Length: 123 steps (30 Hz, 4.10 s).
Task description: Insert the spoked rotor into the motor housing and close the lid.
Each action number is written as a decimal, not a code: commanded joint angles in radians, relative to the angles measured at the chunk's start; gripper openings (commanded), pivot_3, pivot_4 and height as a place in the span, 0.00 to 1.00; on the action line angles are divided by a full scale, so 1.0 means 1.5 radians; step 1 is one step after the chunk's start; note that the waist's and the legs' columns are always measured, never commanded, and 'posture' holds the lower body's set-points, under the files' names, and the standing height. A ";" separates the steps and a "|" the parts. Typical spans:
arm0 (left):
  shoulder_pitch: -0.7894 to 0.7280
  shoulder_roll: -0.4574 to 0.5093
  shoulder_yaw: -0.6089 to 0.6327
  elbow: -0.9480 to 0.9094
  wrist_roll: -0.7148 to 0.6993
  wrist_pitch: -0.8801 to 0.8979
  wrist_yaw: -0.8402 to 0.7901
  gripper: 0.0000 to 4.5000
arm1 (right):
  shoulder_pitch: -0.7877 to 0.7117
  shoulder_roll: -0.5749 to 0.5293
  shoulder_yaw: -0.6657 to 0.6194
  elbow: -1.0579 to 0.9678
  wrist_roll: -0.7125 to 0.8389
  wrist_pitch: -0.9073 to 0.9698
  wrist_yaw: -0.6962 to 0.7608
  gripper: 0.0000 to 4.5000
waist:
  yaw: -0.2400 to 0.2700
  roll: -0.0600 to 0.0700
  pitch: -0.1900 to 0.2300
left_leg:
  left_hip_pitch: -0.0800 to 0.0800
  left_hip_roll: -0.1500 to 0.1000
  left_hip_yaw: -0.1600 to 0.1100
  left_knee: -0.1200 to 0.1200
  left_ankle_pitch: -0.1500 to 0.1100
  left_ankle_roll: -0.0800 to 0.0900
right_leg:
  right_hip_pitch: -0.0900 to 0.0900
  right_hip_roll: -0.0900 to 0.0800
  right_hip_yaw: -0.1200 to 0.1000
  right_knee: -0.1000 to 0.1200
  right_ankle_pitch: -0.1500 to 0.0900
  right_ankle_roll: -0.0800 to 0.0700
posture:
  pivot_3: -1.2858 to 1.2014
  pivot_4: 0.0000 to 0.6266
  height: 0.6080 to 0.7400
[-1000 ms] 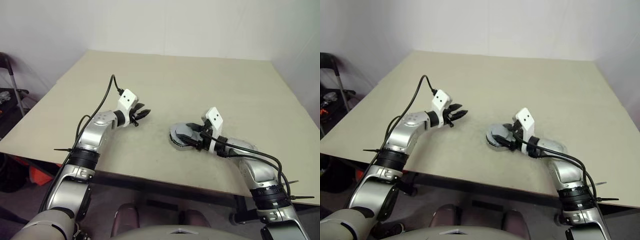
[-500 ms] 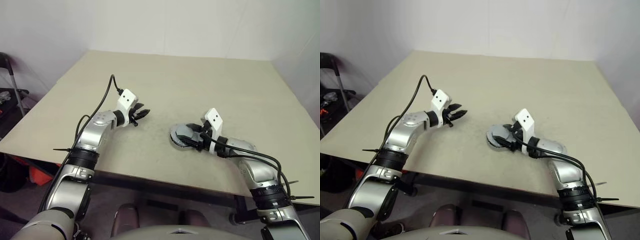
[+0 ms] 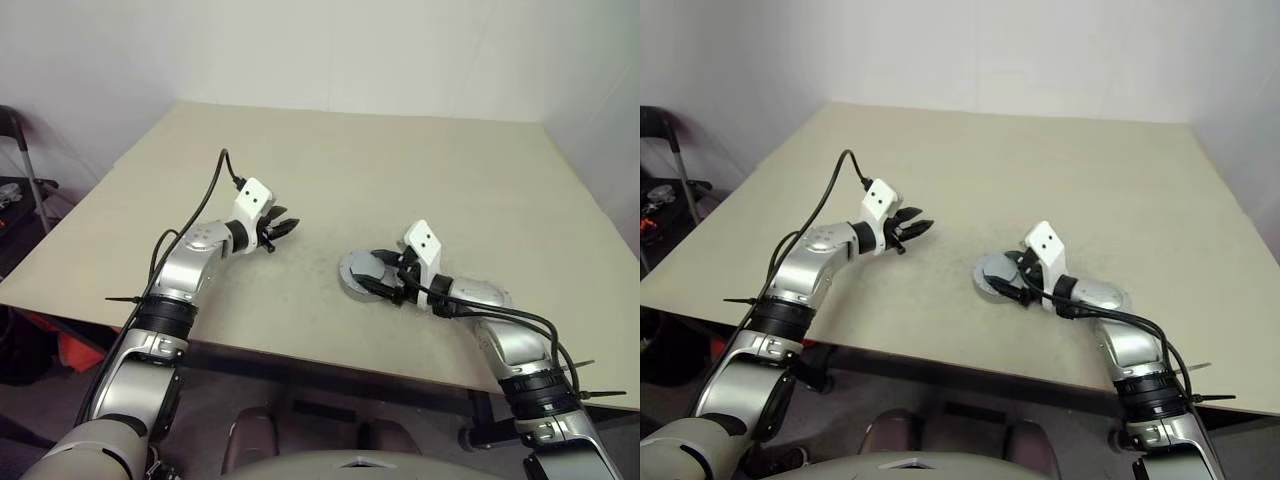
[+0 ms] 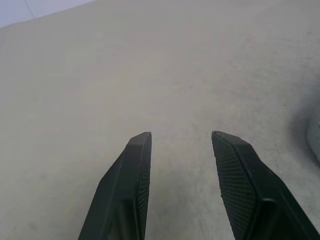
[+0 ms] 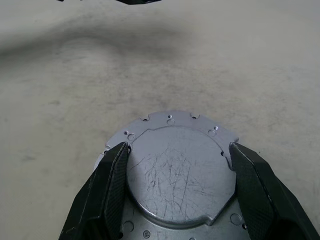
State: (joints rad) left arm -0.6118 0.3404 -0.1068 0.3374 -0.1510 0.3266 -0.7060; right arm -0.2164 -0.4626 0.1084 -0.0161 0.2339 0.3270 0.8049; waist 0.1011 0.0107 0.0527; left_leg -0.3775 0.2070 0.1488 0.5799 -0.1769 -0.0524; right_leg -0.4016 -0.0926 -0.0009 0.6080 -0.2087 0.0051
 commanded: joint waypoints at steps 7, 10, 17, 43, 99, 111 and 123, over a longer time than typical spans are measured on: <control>-0.005 0.006 0.012 -0.035 -0.003 0.002 0.003 0.45 | 0.000 -0.014 0.018 0.027 -0.034 -0.015 -0.001 0.69 | -0.001 0.000 0.000 | 0.001 0.000 0.000 0.000 0.000 0.000 | 0.001 0.000 0.000 0.000 0.000 0.000 | 0.52 0.00 1.00; -0.005 -0.009 0.021 -0.049 -0.028 0.039 0.004 0.45 | -0.003 -0.015 0.024 0.045 -0.052 -0.014 -0.018 0.69 | -0.002 -0.001 -0.001 | 0.001 0.000 0.000 0.000 0.000 0.000 | 0.001 0.000 0.000 0.000 0.000 0.000 | 0.52 0.00 1.00; 0.002 -0.083 0.062 -0.142 -0.169 0.244 0.003 0.32 | -0.010 -0.016 0.024 0.052 -0.056 -0.015 -0.020 0.69 | -0.002 -0.002 -0.001 | 0.007 0.000 0.000 0.000 0.000 0.000 | 0.007 -0.001 0.000 -0.001 0.000 0.000 | 0.52 0.00 1.00; -0.009 -0.180 0.067 0.018 -0.248 0.437 0.077 0.00 | -0.019 -0.016 0.025 0.049 -0.056 -0.020 -0.039 0.69 | -0.003 -0.002 -0.001 | 0.007 0.000 0.000 -0.002 0.000 0.000 | 0.007 0.000 0.000 -0.003 -0.003 0.004 | 0.52 0.00 1.00; -0.019 -0.155 0.048 0.031 -0.252 0.473 0.019 0.00 | -0.002 0.121 -0.530 -0.118 0.599 0.858 -0.505 0.99 | 0.014 0.002 -0.001 | 0.007 -0.001 0.001 -0.012 0.002 -0.004 | 0.008 0.000 -0.001 -0.013 -0.001 0.001 | 0.52 0.00 1.00; -0.026 -0.148 0.057 0.039 -0.250 0.465 0.024 0.00 | -0.018 0.183 -0.538 -0.074 0.612 0.858 -0.572 0.99 | 0.013 0.001 -0.002 | 0.008 -0.001 0.001 -0.013 0.003 -0.004 | 0.009 0.000 -0.001 -0.013 -0.003 0.006 | 0.52 0.00 1.00; -0.042 -0.139 0.069 0.057 -0.247 0.453 0.025 0.00 | -0.096 0.267 -0.517 -0.032 0.641 0.858 -0.620 0.99 | 0.000 0.001 -0.003 | 0.007 -0.001 0.000 -0.018 0.006 -0.011 | 0.005 0.001 -0.002 -0.013 -0.002 0.004 | 0.52 0.00 1.00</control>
State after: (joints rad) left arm -0.6660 0.1345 -0.0048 0.4243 -0.5256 1.0115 -0.6679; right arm -0.3363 -0.0734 -0.6728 -0.0670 1.1734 1.6097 -0.1173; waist 0.1004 0.0114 0.0483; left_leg -0.3684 0.2061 0.1495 0.5523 -0.1673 -0.0687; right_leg -0.3948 -0.0915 -0.0036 0.5889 -0.2093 0.0073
